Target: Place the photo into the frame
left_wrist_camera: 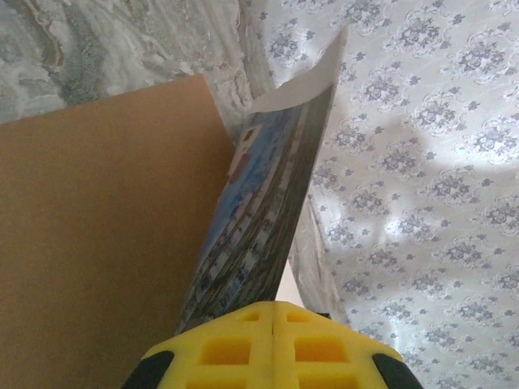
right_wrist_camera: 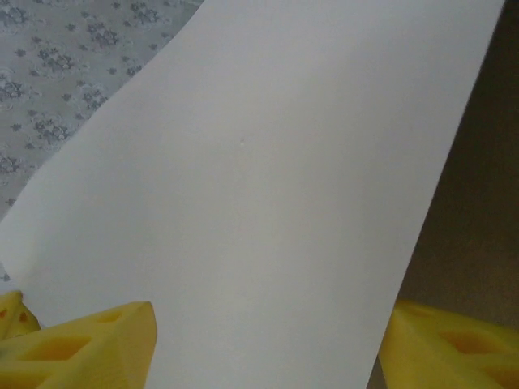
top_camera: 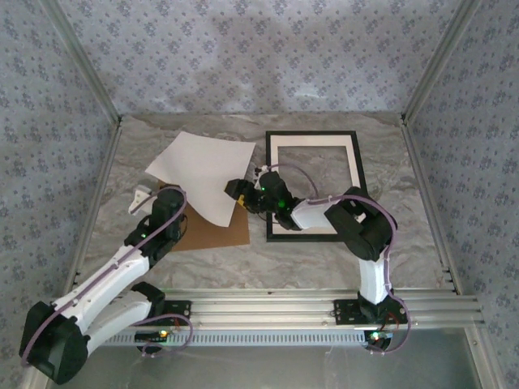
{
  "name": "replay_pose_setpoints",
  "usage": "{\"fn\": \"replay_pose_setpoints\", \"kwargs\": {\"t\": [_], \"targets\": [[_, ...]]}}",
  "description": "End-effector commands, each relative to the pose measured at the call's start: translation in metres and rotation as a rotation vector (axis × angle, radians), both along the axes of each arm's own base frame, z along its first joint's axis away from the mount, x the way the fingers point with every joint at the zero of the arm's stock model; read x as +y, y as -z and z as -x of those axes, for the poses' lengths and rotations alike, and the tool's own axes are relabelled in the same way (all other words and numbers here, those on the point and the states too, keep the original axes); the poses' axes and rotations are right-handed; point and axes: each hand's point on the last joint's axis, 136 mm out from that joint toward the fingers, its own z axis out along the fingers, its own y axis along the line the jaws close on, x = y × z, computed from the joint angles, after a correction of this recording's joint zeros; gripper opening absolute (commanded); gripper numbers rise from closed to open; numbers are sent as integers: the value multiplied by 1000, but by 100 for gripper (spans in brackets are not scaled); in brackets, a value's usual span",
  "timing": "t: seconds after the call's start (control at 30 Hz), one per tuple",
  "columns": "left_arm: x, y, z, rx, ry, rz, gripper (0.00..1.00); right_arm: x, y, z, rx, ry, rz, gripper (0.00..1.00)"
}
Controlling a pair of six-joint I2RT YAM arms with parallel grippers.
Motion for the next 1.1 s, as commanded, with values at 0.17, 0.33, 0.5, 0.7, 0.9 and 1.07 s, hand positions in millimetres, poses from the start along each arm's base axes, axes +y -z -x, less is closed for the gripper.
{"fn": "replay_pose_setpoints", "kwargs": {"t": [0.17,0.33,0.5,0.7,0.9,1.07], "targets": [[9,41,24,127,-69,70,0,9,-10,-17,-39,7,-35,50],[9,43,26,129,-67,77,0,11,-2,-18,-30,-4,-21,34],[8,45,26,134,-62,80,0,12,3,-19,-35,-21,5,19],[10,54,28,160,-71,82,44,12,16,-17,-26,-67,64,1],[15,63,33,196,-78,60,90,-9,21,-24,-8,-80,93,0],[21,64,28,223,-48,-9,97,-39,19,-27,12,-157,207,0]]}}
